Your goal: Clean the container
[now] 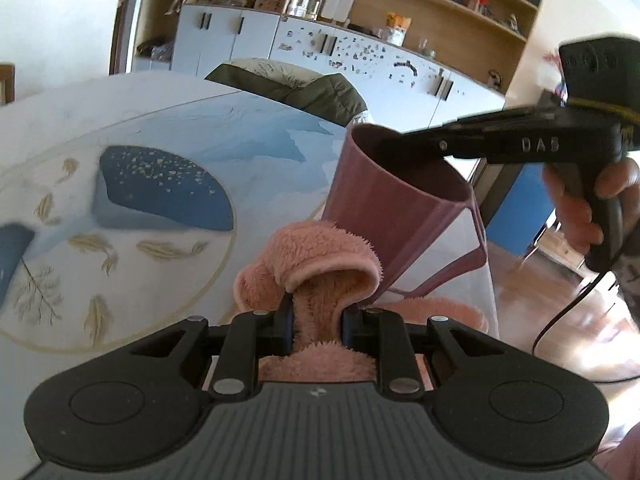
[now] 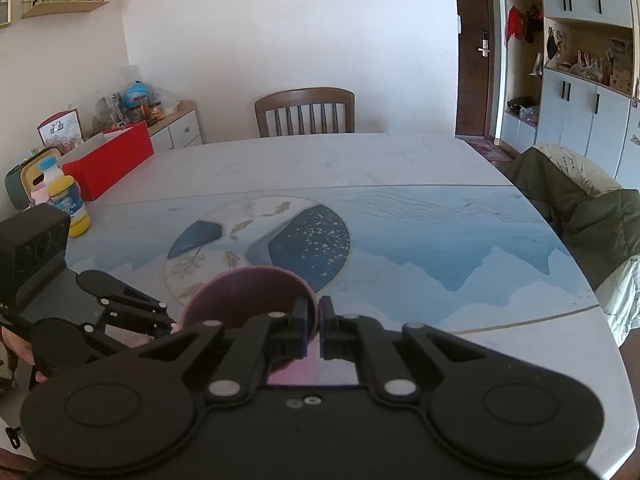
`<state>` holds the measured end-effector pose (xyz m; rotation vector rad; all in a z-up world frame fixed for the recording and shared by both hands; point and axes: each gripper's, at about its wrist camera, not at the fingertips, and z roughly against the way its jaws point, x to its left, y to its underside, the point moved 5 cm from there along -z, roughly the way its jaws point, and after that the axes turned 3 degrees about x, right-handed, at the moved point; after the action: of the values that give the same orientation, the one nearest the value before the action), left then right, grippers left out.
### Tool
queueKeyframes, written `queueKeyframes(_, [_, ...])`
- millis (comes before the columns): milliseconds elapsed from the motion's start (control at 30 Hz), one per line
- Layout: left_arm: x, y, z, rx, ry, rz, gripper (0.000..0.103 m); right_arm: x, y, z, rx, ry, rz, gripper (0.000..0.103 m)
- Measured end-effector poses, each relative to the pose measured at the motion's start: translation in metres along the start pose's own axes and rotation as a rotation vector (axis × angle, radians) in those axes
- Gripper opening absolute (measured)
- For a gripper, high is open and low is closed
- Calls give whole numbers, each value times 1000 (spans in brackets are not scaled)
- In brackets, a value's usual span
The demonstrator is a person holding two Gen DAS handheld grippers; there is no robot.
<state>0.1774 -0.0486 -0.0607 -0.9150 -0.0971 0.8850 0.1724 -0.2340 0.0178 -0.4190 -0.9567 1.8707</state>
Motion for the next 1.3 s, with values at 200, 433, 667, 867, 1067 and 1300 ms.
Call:
queueKeyframes(200, [-11, -2, 34, -68, 4, -53, 21, -3, 1, -1, 1, -5, -13, 4])
queueKeyframes(433, [-30, -5, 67, -159, 29, -86, 21, -3, 0, -2, 1, -6, -16, 4])
queueKeyframes(667, [-54, -12, 52, -152, 59, -162, 22, 1, 0, -2, -2, -10, -5, 4])
queueKeyframes(867, [-38, -12, 34, -114, 56, -116, 22, 0, 2, 0, -11, -16, -6, 5])
queueKeyframes(1067, [-11, -7, 15, -68, 17, -26, 22, 4, 3, 1, -14, -18, 4, 5])
queueKeyframes(1300, [10, -6, 17, -69, -35, 54, 21, 8, 6, 4, -19, -12, 46, 5])
